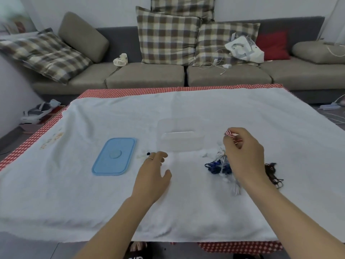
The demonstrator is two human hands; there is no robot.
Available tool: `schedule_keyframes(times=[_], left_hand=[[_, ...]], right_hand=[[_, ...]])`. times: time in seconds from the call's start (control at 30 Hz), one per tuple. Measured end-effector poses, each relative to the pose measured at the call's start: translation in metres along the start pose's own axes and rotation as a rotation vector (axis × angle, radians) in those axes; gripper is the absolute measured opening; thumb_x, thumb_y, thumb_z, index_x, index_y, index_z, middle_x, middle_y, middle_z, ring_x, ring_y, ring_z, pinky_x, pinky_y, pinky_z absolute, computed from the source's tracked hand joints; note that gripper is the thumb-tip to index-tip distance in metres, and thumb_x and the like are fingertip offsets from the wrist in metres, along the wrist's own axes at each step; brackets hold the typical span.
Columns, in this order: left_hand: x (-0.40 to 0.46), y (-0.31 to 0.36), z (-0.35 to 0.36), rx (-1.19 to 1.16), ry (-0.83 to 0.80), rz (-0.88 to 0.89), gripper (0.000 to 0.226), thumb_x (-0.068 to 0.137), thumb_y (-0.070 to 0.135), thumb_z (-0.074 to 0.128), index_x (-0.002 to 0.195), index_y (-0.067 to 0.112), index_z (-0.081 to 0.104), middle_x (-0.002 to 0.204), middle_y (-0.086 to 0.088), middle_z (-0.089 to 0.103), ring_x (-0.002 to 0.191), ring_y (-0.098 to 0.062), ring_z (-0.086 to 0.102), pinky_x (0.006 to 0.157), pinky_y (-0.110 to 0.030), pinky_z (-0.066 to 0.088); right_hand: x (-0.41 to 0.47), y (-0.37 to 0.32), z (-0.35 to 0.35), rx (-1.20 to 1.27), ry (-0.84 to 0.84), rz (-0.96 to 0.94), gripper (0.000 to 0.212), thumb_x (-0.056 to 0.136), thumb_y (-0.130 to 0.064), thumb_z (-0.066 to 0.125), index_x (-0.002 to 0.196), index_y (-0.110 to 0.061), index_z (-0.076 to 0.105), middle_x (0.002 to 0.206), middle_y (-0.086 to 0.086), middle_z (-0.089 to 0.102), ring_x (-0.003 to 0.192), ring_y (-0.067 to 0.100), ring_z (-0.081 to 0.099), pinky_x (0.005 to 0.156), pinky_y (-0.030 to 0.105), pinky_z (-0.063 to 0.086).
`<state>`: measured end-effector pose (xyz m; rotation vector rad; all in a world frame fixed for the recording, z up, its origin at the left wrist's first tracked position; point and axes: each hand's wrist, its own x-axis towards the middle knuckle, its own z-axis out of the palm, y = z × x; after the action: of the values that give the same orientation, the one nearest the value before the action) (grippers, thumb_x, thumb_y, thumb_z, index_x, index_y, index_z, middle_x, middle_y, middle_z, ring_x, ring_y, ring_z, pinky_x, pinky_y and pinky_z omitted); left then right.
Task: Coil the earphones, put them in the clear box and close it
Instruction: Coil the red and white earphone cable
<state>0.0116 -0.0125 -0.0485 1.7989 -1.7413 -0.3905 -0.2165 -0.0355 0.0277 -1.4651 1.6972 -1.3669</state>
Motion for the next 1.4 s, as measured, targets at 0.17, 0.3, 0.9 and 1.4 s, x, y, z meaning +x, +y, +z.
schedule_keyframes(times=[0.17,0.3,0.9,1.4], left_hand=[[0.024,-0.012,-0.031,-0.034,-0.044,-0.110,0.027,0.082,0.012,0.067,0.103,0.025,0.055,0.095,0.008,0.057,0.074,-0.006,0.053,0.064,-0.020,0.040],[0.021,-0.029,-0.059,0.082,-0.282,-0.147,0.028,0.079,0.010,0.068,0.099,0.028,0.058,0.095,0.005,0.059,0.071,-0.010,0.052,0.063,-0.023,0.043],[0.016,-0.057,-0.054,0.093,-0.322,-0.106,0.009,0.092,0.022,0.067,0.087,0.028,0.063,0.083,0.009,0.063,0.066,-0.005,0.052,0.061,-0.016,0.040],[0.018,-0.038,-0.043,-0.005,-0.358,0.000,0.015,0.089,0.017,0.066,0.084,0.028,0.057,0.085,0.007,0.066,0.072,-0.013,0.061,0.071,-0.034,0.054]], right_hand=[[-0.011,-0.016,0.053,0.505,-0.333,0.437,0.022,0.095,-0.013,0.062,0.115,-0.020,0.065,0.083,0.010,0.066,0.061,0.022,0.066,0.059,0.032,0.056],[-0.016,-0.003,0.081,0.453,-0.533,0.563,0.029,0.098,-0.009,0.051,0.119,-0.026,0.064,0.091,0.013,0.065,0.073,0.026,0.070,0.071,0.041,0.062],[-0.021,0.016,0.090,-0.731,-0.816,-0.291,0.022,0.088,-0.031,0.058,0.110,-0.034,0.059,0.110,-0.009,0.050,0.106,0.016,0.046,0.086,0.030,0.043],[-0.016,0.022,0.082,-0.753,-0.825,-0.425,0.017,0.090,-0.037,0.062,0.102,-0.029,0.071,0.134,-0.014,0.047,0.129,0.011,0.034,0.100,0.030,0.037]])
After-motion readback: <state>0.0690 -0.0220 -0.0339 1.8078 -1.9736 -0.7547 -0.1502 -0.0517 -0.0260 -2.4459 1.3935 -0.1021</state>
